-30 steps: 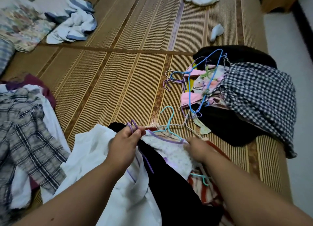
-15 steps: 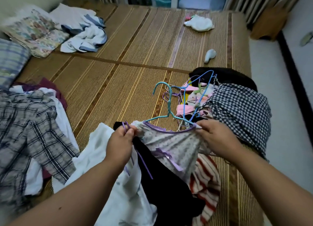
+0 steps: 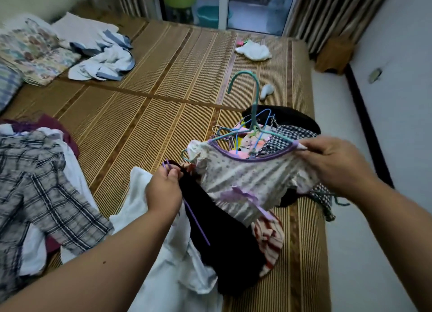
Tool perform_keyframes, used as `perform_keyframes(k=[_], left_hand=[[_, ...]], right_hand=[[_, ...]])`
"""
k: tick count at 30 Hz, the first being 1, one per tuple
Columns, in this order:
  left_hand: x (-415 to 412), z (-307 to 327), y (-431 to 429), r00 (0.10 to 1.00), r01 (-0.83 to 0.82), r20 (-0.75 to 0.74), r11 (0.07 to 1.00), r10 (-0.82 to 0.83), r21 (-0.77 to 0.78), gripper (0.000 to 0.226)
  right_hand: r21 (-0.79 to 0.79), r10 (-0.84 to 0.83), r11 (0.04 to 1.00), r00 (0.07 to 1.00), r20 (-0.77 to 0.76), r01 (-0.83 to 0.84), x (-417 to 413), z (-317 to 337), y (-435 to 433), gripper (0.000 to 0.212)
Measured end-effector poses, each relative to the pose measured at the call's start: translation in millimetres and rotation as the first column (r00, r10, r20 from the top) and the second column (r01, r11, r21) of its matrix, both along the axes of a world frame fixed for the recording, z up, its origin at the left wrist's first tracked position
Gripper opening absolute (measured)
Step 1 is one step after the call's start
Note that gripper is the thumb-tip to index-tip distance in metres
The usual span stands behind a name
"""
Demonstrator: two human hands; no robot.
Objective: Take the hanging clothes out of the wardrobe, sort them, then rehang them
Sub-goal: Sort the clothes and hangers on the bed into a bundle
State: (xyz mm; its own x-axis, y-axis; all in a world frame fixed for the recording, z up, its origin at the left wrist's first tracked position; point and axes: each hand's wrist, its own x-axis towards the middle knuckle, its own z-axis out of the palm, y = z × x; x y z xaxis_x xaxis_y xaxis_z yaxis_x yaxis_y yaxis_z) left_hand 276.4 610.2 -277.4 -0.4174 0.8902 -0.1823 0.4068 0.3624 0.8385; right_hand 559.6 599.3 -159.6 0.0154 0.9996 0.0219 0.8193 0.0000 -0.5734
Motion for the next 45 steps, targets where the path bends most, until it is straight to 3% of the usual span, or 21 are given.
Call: perform_keyframes(k=[4, 8, 12, 14, 16, 18, 21, 25, 27, 29, 32, 34, 37, 40, 45], left_hand=[[-1, 11, 3, 0.998, -0.069, 0.006, 0.998, 0.069, -0.002, 0.021], [-5, 14, 9, 0.999, -0.029, -0.036, 0.999, 0.028, -0.043, 0.022], [-3, 9, 22, 0.992, 0.119, -0.028, 0.977, -0.126, -0.175, 0.022], [3, 10, 27, 0.965, 0.262, 0.051, 0.936, -0.258, -0.236, 0.031], [14, 20, 27, 0.934, 0.351, 0.167, 0.896, -0.315, -0.273, 0.024], [22, 32, 30, 0.932, 0.361, 0.152, 0.890, -0.330, -0.279, 0.021], [26, 60, 43, 0.926, 0.358, 0.176, 0.924, -0.333, -0.135, 0.060], [16, 110, 59, 0.903, 0.369, 0.208, 0.927, -0.376, 0.074, 0.074], [13, 131, 63, 0.860, 0.478, 0.143, 0.871, -0.491, 0.114, 0.078], [16, 149, 65, 0.776, 0.629, -0.013, 0.772, -0.631, 0.095, 0.073], [28, 173, 65, 0.594, 0.789, -0.275, 0.614, -0.756, 0.020, 0.050], [35, 185, 63, 0.494, 0.821, -0.416, 0.567, -0.763, -0.065, 0.030], [48, 201, 54, 0.456, 0.809, -0.496, 0.576, -0.738, -0.113, 0.019], [70, 217, 43, 0.455, 0.837, -0.513, 0.546, -0.728, -0.033, 0.015], [116, 238, 34, 0.459, 0.865, -0.473, 0.499, -0.752, 0.047, 0.015]], right_hand=[[0.066, -0.024, 0.997, 1.000, -0.012, 0.025, 15, 51, 1, 0.023], [0.046, 0.036, 0.998, 0.998, 0.046, -0.038, 33, 106, 12, 0.031], [0.053, 0.104, 0.993, 0.994, 0.033, -0.105, 33, 146, 11, 0.010], [0.118, 0.120, 0.986, 0.993, -0.006, -0.119, 38, 157, 14, 0.035], [0.191, 0.137, 0.974, 0.989, -0.050, -0.125, 40, 164, 21, 0.026], [0.202, 0.128, 0.973, 0.990, -0.054, -0.115, 39, 167, 27, 0.018], [0.159, 0.121, 0.979, 0.992, 0.032, -0.125, 37, 158, 28, 0.025], [0.081, 0.064, 0.994, 0.995, 0.070, -0.070, 31, 132, 12, 0.022], [0.049, 0.044, 0.998, 0.997, 0.058, -0.046, 30, 120, 4, 0.020], [0.042, 0.027, 0.999, 0.999, 0.036, -0.029, 28, 113, -5, 0.019], [0.031, 0.021, 0.999, 0.999, -0.035, -0.020, 24, 113, -20, 0.019], [0.033, 0.025, 0.999, 0.992, -0.122, -0.021, 22, 119, -31, 0.024], [0.049, 0.014, 0.999, 0.984, -0.177, -0.006, 27, 125, -42, 0.026], [0.076, -0.012, 0.997, 0.973, -0.230, 0.030, 39, 131, -51, 0.034], [0.089, -0.006, 0.996, 0.991, -0.132, 0.018, 75, 137, -56, 0.032]])
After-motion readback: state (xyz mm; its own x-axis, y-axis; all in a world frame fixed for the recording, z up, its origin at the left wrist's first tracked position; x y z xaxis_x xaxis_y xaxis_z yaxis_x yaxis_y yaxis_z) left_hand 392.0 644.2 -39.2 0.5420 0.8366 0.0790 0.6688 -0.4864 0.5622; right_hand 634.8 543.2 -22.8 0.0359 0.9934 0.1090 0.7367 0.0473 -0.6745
